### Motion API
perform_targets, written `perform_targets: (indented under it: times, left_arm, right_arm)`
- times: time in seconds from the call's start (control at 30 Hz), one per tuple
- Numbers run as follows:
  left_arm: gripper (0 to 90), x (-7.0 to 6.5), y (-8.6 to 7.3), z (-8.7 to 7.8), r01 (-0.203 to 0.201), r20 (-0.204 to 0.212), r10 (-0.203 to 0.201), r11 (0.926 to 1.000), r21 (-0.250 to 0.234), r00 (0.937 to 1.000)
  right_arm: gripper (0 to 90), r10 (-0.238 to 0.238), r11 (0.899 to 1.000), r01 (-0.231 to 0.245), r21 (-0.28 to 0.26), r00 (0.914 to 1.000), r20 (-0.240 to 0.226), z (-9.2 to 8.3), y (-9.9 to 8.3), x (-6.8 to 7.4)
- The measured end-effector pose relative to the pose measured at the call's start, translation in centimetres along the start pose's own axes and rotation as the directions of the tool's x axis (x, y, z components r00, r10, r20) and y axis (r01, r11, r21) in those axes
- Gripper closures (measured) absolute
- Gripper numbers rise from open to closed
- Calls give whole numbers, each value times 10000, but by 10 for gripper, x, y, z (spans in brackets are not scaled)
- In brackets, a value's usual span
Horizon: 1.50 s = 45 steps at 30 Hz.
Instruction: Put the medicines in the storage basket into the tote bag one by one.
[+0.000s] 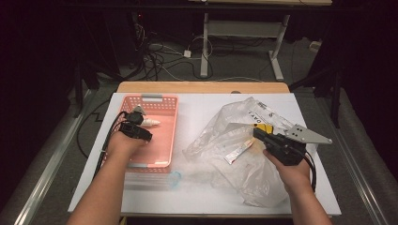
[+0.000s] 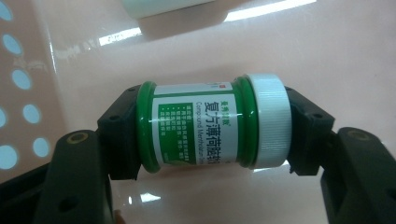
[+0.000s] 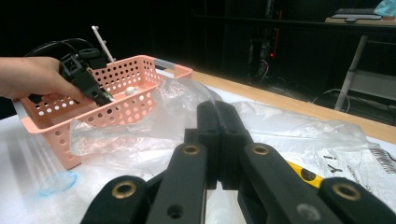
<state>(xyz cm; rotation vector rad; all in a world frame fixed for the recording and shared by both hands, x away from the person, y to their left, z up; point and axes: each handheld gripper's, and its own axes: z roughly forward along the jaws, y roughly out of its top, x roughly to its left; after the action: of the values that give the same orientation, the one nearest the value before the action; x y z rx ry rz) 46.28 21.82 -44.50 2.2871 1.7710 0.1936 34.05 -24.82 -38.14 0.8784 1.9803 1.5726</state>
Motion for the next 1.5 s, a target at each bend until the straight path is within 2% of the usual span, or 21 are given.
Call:
perform_targets:
  times: [0.37, 0.73, 1.1, 1.4, 1.5]
  left_arm:
    - [343, -3, -1, -3, -352, 114, 352, 9994, -13, 9993]
    - [344, -9, -8, -21, -664, 546, 690, 9966, -484, 9961]
    - [344, -27, -18, -34, -1354, 754, 1414, 9875, -802, 9871]
    - [344, -43, -26, -41, -1892, 733, 1977, 9758, -1099, 9775]
    - [344, -48, -29, -43, -1971, 855, 2081, 9728, -1220, 9744]
  right_arm:
    - [900, 23, 10000, -23, 70, 10000, 55, 0, -2, -2]
    - [900, 22, 10000, -22, 24, 10000, 88, -2, -1, -1]
    - [900, -10, 10000, 9, 48, 10000, 87, -1, -1, 0]
    - [900, 10, 10000, -11, 40, 10000, 86, -2, -1, -1]
    - [900, 2, 10000, -2, 29, 10000, 88, -2, 0, -1]
